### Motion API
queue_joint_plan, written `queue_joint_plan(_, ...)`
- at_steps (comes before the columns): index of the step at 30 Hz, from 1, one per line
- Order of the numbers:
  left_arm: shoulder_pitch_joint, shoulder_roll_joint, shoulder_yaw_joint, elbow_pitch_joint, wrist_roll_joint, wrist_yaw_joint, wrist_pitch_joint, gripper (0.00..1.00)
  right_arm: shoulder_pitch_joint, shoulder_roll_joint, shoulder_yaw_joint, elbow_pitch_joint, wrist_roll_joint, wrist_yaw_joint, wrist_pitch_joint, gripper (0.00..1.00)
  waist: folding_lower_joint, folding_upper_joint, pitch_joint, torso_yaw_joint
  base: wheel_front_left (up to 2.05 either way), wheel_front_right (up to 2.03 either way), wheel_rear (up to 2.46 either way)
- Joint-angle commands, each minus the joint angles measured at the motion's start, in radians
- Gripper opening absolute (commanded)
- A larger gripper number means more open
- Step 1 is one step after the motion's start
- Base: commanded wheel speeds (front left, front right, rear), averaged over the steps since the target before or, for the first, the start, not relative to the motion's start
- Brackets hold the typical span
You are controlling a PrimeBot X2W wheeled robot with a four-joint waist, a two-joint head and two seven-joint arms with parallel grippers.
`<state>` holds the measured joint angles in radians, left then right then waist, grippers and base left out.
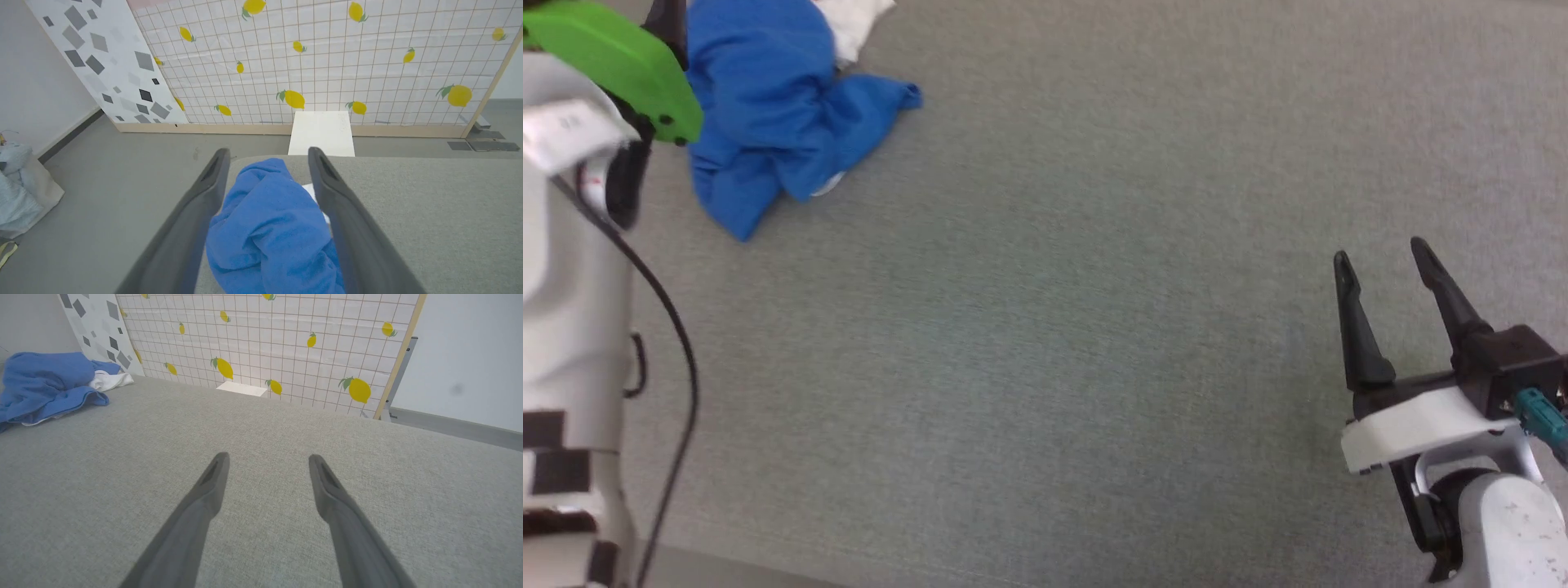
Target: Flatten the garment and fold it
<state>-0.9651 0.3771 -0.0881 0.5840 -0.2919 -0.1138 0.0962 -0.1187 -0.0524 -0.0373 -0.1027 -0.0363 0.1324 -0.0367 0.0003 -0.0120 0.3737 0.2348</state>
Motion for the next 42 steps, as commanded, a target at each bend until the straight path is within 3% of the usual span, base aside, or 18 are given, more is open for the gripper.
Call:
queue_joint_plan(1,-0.042,0.029,-0.027,0.044,-0.037,-0.007,0.039,1.0,-0.024,0.002,0.003,-0.005,-0.009,-0.002,-0.008,1.0,-0.0003,0.011,0.081,-0.06,0.0,0.0,0.0)
queue_joint_plan(10,-0.14,0.144,-0.14,0.273,-0.221,-0.016,0.28,1.0,-0.087,0.002,0.016,-0.011,-0.023,-0.002,-0.022,1.0,-0.0003,0.0119,0.202,-0.113,0.0,0.0,0.0)
queue_joint_plan(20,-0.096,0.144,-0.169,0.351,-0.403,-0.017,0.489,1.0,-0.095,0.002,0.012,-0.009,-0.021,-0.002,-0.027,1.0,-0.0003,0.012,0.232,-0.14,0.0,0.0,0.0)
queue_joint_plan(21,-0.093,0.146,-0.166,0.353,-0.42,-0.017,0.502,0.8,-0.095,0.002,0.01,-0.012,-0.021,-0.002,-0.026,1.0,-0.0003,0.012,0.233,-0.141,0.0,0.0,0.0)
queue_joint_plan(22,-0.091,0.147,-0.166,0.355,-0.429,-0.017,0.513,0.47,-0.095,0.002,0.01,-0.014,-0.021,-0.002,-0.025,1.0,-0.0003,0.012,0.234,-0.142,0.0,0.0,0.0)
queue_joint_plan(23,-0.089,0.15,-0.164,0.357,-0.439,-0.017,0.519,0.0,-0.096,0.002,0.009,-0.017,-0.02,-0.002,-0.023,1.0,-0.0003,0.012,0.234,-0.143,0.0,0.0,0.0)
queue_joint_plan(26,-0.086,0.153,-0.158,0.372,-0.45,-0.016,0.523,0.0,-0.096,0.002,0.008,-0.018,-0.019,-0.002,-0.021,1.0,-0.0003,0.012,0.226,-0.145,0.0,0.0,0.0)
queue_joint_plan(32,-0.098,0.173,-0.166,0.363,-0.412,0.008,0.417,0.0,-0.087,0.002,0.001,-0.005,-0.011,-0.002,-0.027,1.0,-0.0003,0.012,0.182,-0.135,0.0,0.0,0.0)
queue_joint_plan(42,-0.146,0.2,-0.185,0.33,-0.305,0.04,0.044,0.0,-0.049,0.002,-0.008,0.055,0.028,-0.002,-0.051,1.0,-0.0003,0.012,-0.003,-0.108,0.0,0.0,0.0)
